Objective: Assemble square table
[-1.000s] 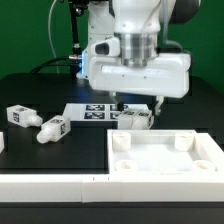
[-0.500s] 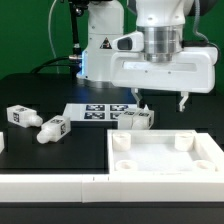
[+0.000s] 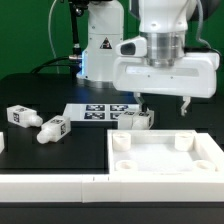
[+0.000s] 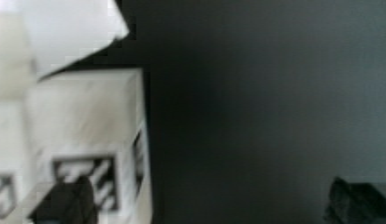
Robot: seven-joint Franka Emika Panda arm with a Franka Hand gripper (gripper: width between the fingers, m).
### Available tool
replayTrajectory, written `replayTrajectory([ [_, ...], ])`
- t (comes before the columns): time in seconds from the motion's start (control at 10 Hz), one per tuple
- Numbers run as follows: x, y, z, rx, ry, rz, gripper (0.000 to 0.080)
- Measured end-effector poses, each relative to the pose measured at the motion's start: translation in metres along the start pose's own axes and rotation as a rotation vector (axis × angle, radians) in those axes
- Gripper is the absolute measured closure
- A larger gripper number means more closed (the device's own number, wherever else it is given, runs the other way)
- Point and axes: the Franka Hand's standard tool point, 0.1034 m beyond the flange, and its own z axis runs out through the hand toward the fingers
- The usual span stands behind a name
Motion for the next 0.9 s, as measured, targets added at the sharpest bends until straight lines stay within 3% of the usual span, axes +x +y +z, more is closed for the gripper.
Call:
replayTrajectory([
  [0.3, -0.009, -0.02, 0.001, 0.012, 0.028, -0.026, 0.015],
  [0.7, -0.03, -0.066, -0.002, 0.035, 0.035, -0.016, 0.015],
  [0.9, -0.031, -0.069, -0.001, 0.03, 0.029, -0.022, 0.015],
])
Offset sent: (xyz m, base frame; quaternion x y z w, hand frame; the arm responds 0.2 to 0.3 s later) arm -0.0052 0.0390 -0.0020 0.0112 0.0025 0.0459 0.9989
